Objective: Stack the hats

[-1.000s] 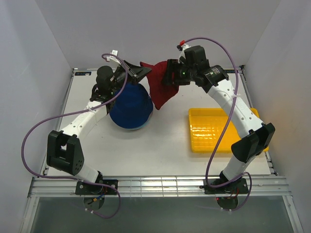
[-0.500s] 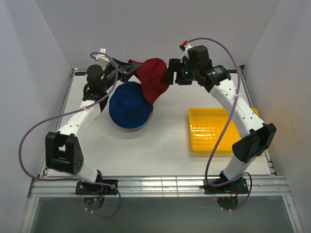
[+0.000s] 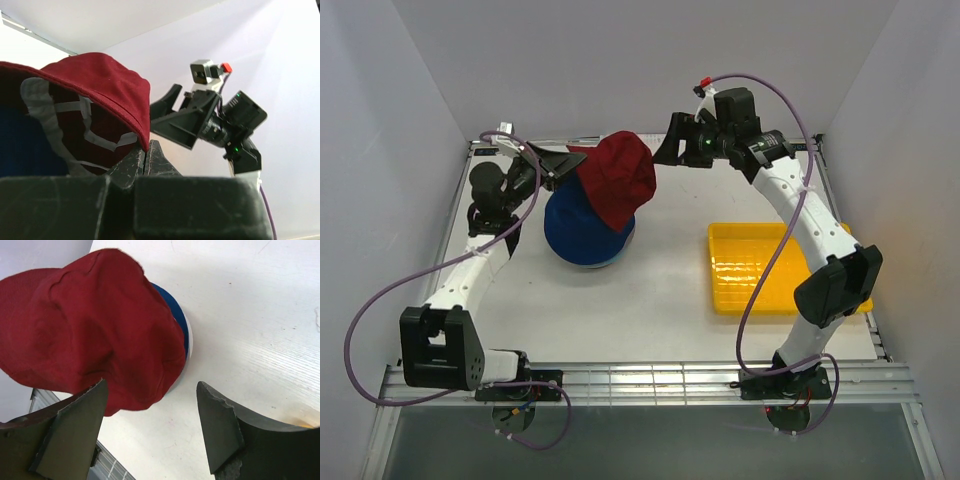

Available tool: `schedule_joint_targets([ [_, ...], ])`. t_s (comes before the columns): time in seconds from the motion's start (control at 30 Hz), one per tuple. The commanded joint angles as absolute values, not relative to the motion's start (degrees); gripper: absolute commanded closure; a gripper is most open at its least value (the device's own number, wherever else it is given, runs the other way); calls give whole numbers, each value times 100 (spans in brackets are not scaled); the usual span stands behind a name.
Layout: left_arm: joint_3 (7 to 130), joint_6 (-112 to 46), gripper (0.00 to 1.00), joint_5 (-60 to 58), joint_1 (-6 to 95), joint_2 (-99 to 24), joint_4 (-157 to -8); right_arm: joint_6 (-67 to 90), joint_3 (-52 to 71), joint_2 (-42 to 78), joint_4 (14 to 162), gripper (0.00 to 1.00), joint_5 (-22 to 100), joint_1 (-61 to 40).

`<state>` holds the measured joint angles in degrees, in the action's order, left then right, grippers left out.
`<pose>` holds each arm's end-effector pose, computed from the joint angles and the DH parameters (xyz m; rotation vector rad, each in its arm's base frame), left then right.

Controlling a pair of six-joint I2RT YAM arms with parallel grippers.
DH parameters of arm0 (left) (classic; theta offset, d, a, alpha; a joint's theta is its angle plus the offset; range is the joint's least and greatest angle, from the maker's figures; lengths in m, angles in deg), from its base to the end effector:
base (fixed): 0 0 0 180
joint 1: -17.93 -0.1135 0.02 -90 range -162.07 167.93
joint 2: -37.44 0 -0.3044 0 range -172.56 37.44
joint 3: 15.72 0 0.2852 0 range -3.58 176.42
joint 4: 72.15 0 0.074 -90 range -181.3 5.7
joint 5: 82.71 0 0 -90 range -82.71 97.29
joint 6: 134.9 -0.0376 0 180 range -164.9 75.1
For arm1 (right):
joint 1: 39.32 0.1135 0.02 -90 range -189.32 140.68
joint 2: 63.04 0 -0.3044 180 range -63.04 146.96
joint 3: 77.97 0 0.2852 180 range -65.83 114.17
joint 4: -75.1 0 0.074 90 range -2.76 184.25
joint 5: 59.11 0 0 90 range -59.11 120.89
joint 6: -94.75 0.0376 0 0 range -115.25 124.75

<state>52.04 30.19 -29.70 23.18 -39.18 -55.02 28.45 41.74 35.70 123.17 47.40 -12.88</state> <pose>0.3308 -0.0531 0.3807 -0.3983 1.6238 -1.5613 0.3807 0.2013 0.4663 -0.2388 2.1151 0.8281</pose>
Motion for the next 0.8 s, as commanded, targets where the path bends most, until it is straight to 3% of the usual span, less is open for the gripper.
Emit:
schedule_joint_targets([
  [0.0,4890,3007,100,-3305,2083,-3376,-5116,3024,4307,3732,11740,23,5277,-1366],
  [0.37,3870,3033,100,-3718,1319,-2909,-4844,3059,3964,3777,10843,23,6086,-1348],
  [0.77,2764,3209,100,-4025,923,-2795,-3843,2866,3929,3987,11133,24,5937,-1181],
])
